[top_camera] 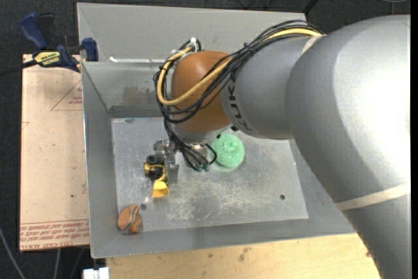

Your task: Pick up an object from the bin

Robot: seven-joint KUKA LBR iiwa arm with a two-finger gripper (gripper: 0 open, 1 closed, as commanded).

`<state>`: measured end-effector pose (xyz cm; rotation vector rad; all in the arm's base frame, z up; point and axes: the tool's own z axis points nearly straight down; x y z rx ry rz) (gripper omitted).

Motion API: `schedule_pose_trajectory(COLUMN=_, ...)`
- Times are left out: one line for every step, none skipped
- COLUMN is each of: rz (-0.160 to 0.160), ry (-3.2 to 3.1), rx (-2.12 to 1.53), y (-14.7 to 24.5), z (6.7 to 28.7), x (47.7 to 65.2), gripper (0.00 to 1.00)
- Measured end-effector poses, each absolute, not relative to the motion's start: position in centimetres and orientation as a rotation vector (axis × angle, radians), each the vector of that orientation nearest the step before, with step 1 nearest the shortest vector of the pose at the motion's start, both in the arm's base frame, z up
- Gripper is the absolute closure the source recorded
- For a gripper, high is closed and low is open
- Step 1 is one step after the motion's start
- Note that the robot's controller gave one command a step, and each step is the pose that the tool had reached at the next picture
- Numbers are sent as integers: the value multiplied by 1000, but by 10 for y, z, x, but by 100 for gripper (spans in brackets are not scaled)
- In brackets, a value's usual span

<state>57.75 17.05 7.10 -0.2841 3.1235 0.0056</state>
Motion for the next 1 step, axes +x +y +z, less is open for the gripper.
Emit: schedule_pose_trajectory(rz=2, ry=3132, rx=-221, y=178, z=202, x=500, gripper=100)
